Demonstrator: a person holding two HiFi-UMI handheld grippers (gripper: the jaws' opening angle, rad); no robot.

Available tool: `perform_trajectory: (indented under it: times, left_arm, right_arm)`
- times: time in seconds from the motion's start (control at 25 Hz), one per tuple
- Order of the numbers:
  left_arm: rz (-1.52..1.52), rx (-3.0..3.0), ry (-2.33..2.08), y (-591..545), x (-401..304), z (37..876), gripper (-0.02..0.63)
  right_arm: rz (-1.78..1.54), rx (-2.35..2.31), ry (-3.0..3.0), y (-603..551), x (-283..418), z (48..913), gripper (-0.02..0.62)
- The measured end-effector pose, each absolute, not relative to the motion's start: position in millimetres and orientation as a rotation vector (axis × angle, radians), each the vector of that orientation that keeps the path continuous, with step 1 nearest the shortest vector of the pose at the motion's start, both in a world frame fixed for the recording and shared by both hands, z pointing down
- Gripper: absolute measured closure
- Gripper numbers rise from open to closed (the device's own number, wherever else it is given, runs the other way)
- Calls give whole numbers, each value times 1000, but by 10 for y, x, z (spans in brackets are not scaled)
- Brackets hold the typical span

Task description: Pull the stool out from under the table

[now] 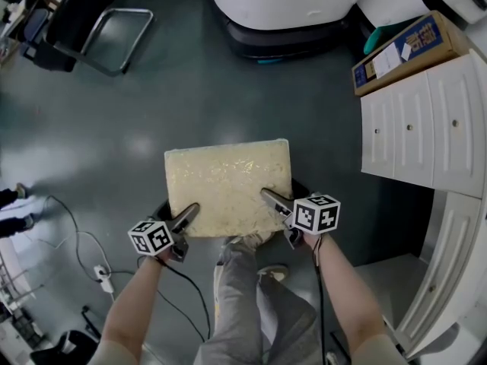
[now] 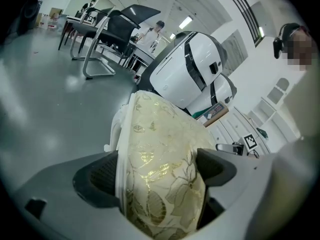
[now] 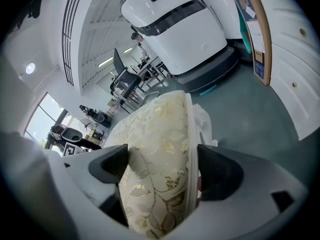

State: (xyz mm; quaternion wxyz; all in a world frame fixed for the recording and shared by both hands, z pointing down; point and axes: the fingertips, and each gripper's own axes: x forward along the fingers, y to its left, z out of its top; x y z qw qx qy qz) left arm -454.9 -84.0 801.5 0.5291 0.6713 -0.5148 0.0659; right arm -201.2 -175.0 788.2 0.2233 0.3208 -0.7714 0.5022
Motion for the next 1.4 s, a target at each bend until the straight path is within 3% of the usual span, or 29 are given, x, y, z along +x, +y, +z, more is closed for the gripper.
perform_trajectory:
  times: [0.64,0.76,0.8,0.84,0.88,1.0,1.2,1.28,1.4]
  left_arm:
    - [333,1577,-1372,-658,-4697,7925,123]
    - [441,1614,-1394,-638,-4702,7766,127]
    - [484,1626,-1398,-628,-4700,7707,176]
    - [529,1646,-1402,-624,-4687,7643,345]
    - [564,1675,-1395,-631,-4648,7575,410]
    - [608,1793,-1318,-717,-4395,7312,410]
    - [581,1960,-1274,-977,-3935,6678,467]
    - [571,2044,-1261,-1094,-3742,6373,517]
    - [550,2161,-1230,-1252,-3440,5909,537]
  right_arm:
    - [1308,1031,-2016,-1471,-1946,7745,163]
    - [1249,1031,-2041,-1438,-1953,7510,242]
    - [1219,1022,-2057,-1428,-1957,7416,275]
    - [1193,1015,-2075,-1420,-1958,7317,308]
    - [1172,1015,-2091,-1415,-1952,7213,348]
    - [1137,1046,-2128,-1411,-1906,6884,423]
    - [1081,1135,-2152,-1414,-1718,6302,519]
    - [1038,1193,-2163,-1427,-1597,6033,540]
    - [924,1274,-2183,-1437,-1384,5607,559]
